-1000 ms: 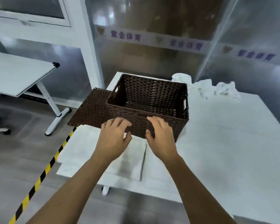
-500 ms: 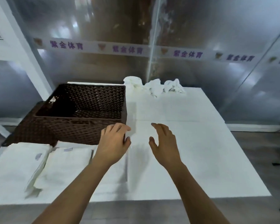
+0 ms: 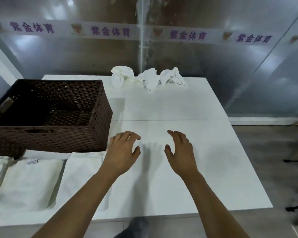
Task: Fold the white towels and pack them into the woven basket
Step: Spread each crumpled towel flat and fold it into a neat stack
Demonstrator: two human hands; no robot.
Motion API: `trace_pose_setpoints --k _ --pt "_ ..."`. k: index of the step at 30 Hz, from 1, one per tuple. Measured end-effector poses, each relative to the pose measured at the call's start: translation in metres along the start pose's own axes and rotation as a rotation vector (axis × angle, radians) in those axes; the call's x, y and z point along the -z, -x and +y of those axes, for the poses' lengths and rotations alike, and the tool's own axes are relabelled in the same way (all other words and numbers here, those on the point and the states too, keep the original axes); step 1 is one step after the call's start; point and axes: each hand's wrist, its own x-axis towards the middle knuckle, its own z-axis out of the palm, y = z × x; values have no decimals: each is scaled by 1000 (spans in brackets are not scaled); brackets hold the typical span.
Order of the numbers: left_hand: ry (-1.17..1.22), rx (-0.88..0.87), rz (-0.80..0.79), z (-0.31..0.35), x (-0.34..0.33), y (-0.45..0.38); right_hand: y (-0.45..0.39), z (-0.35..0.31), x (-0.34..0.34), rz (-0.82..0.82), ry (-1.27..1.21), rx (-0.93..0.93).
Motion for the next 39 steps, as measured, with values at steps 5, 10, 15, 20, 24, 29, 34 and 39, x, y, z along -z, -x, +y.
trace_pose_setpoints --k 5,10,15,20,24,29,34,39 --pt "-8 13 -53 1 -32 -54 -40 35 -11 -28 13 -27" --pt "26 -14 -158 -1 -72 -112 -87 71 -16 -49 53 -85" --pt "32 -11 -240 0 -107 -166 -130 109 -22 -68 76 -118" --pt "10 7 -263 -3 -146 -231 -191 154 -41 -104 68 -121" --pt "-26 54 -274 -13 -182 -281 -251 187 -66 -152 35 -76" --pt "-59 107 -303 -24 -228 -340 -336 233 -91 -158 56 -8" --pt "-111 160 -327 -49 -276 -369 -422 270 -114 -155 121 91" --pt "-141 142 -417 -67 -314 -364 -512 290 -141 -103 220 178"
